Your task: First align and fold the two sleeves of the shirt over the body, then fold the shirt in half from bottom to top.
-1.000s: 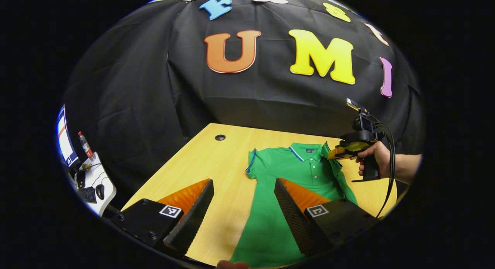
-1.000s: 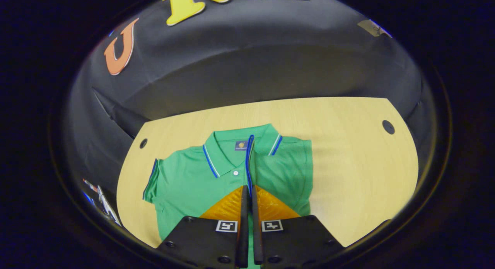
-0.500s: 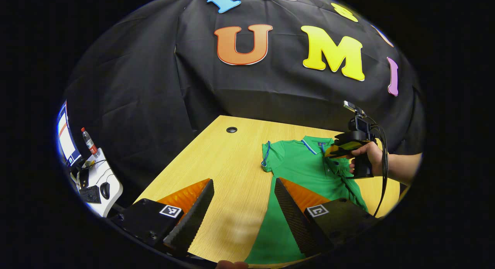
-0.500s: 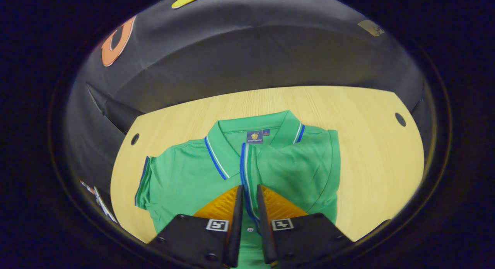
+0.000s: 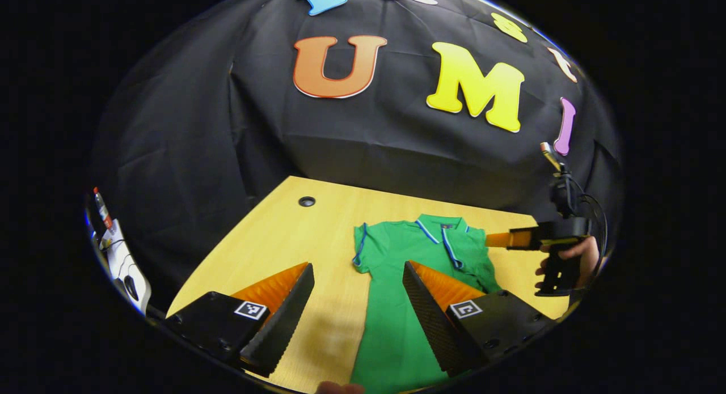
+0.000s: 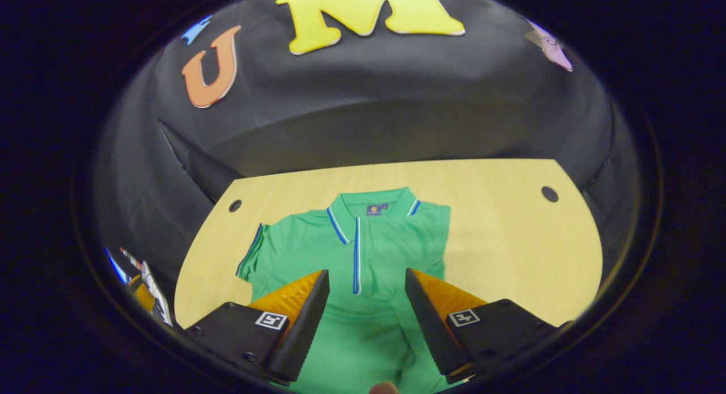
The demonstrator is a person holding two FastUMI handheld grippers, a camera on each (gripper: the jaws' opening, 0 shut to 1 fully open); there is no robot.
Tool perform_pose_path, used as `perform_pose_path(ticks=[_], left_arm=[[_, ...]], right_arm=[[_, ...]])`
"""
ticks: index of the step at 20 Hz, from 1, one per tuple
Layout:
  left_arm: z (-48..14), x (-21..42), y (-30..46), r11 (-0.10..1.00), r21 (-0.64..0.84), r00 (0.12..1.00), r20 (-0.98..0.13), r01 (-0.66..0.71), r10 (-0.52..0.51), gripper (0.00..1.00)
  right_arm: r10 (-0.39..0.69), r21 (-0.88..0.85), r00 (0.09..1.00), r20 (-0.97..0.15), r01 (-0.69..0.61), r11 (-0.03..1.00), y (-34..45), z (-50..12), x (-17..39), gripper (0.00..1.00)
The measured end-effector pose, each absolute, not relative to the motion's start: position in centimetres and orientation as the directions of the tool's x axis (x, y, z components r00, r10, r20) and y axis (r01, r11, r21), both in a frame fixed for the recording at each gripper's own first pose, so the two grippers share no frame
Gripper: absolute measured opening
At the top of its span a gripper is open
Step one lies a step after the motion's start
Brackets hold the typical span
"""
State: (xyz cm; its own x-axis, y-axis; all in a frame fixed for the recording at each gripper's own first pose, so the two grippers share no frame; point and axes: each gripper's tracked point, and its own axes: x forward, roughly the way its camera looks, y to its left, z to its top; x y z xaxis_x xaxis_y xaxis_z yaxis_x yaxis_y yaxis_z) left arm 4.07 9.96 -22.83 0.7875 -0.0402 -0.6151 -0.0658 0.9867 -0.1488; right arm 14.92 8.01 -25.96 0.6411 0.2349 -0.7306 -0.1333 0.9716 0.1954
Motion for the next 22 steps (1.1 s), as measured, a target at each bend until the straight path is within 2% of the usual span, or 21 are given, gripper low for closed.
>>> perform_pose_path(ticks=[1, 2, 3, 4, 5, 6, 8, 12, 13, 14, 15, 16, 17, 18, 20, 22], left_arm=[[-23.2, 4.9, 9.5, 0.984, -0.177, 0.781, -0.620, -0.037, -0.082, 1.00], [-23.4, 5.9, 9.1, 0.981, -0.195, 0.772, -0.626, -0.013, -0.114, 1.00], [-23.9, 7.2, 9.0, 0.979, -0.205, 0.763, -0.632, 0.002, -0.134, 1.00], [-24.6, 8.3, 8.8, 0.975, -0.224, 0.746, -0.646, 0.016, -0.161, 1.00], [-25.4, 9.2, 8.6, 0.967, -0.252, 0.727, -0.658, 0.032, -0.195, 1.00], [-26.5, 10.1, 8.3, 0.960, -0.278, 0.708, -0.670, 0.037, -0.222, 0.99], [-29.4, 12.0, 8.3, 0.949, -0.315, 0.657, -0.712, 0.020, -0.250, 0.99], [-35.2, 14.4, 8.6, 0.953, -0.302, 0.547, -0.798, 0.005, -0.255, 0.99], [-36.4, 15.0, 9.0, 0.958, -0.288, 0.524, -0.815, 0.004, -0.247, 0.99], [-37.8, 15.6, 9.6, 0.963, -0.268, 0.510, -0.830, -0.006, -0.227, 0.99], [-38.8, 16.2, 10.1, 0.966, -0.258, 0.498, -0.840, -0.013, -0.218, 0.99], [-39.4, 16.6, 10.2, 0.964, -0.265, 0.483, -0.846, -0.012, -0.227, 0.99], [-40.3, 17.0, 10.2, 0.963, -0.269, 0.471, -0.850, -0.008, -0.234, 0.99], [-41.0, 17.4, 10.2, 0.963, -0.271, 0.459, -0.855, 0.001, -0.241, 0.99], [-42.5, 18.0, 10.0, 0.965, -0.262, 0.431, -0.869, 0.016, -0.243, 0.99], [-43.3, 18.6, 9.9, 0.971, -0.236, 0.418, -0.879, 0.039, -0.230, 0.99]], right_arm=[[0.233, 0.182, 0.663, -0.711, -0.147, 0.972, 7.0, -24.4, 13.8, 0.82], [0.229, 0.169, 0.680, -0.696, -0.155, 0.973, 5.9, -23.1, 12.5, 0.82], [0.230, 0.166, 0.689, -0.687, -0.159, 0.973, 4.8, -22.1, 11.3, 0.87], [0.237, 0.178, 0.699, -0.674, -0.158, 0.971, 4.1, -20.9, 9.9, 0.83], [0.237, 0.186, 0.713, -0.660, -0.150, 0.971, 3.2, -20.0, 8.9, 0.89], [0.230, 0.187, 0.721, -0.654, -0.140, 0.972, 1.9, -19.4, 7.8, 0.86], [0.220, 0.194, 0.717, -0.662, -0.119, 0.974, -0.3, -18.9, 5.4, 0.89], [0.163, 0.186, 0.717, -0.678, -0.047, 0.981, -5.2, -18.8, 1.7, 0.89], [0.144, 0.176, 0.719, -0.680, -0.031, 0.984, -6.3, -18.8, 0.9, 0.86], [0.126, 0.168, 0.716, -0.687, -0.013, 0.986, -7.3, -18.9, 0.0, 0.90], [0.116, 0.167, 0.711, -0.693, 0.002, 0.986, -8.1, -19.0, -0.9, 0.86], [0.115, 0.168, 0.702, -0.703, 0.007, 0.986, -8.5, -19.3, -1.8, 0.90], [0.112, 0.166, 0.692, -0.713, 0.011, 0.986, -9.0, -19.5, -2.5, 0.86], [0.105, 0.159, 0.684, -0.721, 0.016, 0.987, -9.5, -19.9, -2.9, 0.90], [0.098, 0.155, 0.669, -0.736, 0.026, 0.988, -10.1, -20.4, -3.4, 0.86], [0.112, 0.179, 0.659, -0.744, 0.035, 0.983, -9.9, -20.5, -3.7, 0.87]])
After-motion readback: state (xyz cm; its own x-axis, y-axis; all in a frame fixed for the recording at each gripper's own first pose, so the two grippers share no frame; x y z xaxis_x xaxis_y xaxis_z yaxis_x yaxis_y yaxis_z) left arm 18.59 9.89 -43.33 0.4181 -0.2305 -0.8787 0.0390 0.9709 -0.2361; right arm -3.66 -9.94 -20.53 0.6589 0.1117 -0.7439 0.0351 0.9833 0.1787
